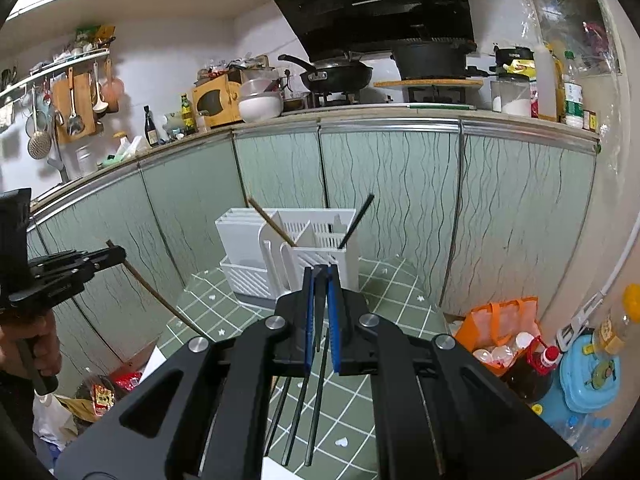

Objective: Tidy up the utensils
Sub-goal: 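Lift both held chopsticks and carry them to the utensil holder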

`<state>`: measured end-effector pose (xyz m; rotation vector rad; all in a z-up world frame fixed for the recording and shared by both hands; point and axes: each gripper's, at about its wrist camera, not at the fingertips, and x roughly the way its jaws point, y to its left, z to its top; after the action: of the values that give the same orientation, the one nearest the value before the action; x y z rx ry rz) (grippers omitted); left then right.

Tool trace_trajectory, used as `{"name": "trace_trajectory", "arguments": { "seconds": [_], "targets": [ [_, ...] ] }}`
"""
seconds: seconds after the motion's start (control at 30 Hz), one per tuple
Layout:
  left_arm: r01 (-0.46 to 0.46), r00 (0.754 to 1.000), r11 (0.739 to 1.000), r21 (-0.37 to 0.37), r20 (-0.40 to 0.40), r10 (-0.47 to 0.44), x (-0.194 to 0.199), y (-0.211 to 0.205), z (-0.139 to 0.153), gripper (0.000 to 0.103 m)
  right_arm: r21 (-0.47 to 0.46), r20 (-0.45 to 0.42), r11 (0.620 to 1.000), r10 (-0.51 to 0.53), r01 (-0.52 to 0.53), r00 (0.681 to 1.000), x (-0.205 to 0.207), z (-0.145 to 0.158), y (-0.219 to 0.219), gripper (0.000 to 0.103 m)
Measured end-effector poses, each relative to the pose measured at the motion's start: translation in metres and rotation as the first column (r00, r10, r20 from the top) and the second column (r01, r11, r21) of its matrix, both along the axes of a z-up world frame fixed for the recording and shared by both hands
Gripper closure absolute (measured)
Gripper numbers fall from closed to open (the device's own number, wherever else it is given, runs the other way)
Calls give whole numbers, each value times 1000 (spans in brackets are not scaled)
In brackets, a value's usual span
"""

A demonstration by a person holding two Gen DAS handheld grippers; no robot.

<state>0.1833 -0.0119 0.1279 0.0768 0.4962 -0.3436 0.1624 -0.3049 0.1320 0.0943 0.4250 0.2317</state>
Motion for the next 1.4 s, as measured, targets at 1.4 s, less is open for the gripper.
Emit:
{"name": "trace_trajectory", "arguments": {
  "seconds": [1.4],
  "targets": [
    [170, 985, 981, -95, 13, -170, 172, -84, 44, 95, 41, -23, 998, 58, -57, 998, 167, 37, -27, 97]
  ]
}}
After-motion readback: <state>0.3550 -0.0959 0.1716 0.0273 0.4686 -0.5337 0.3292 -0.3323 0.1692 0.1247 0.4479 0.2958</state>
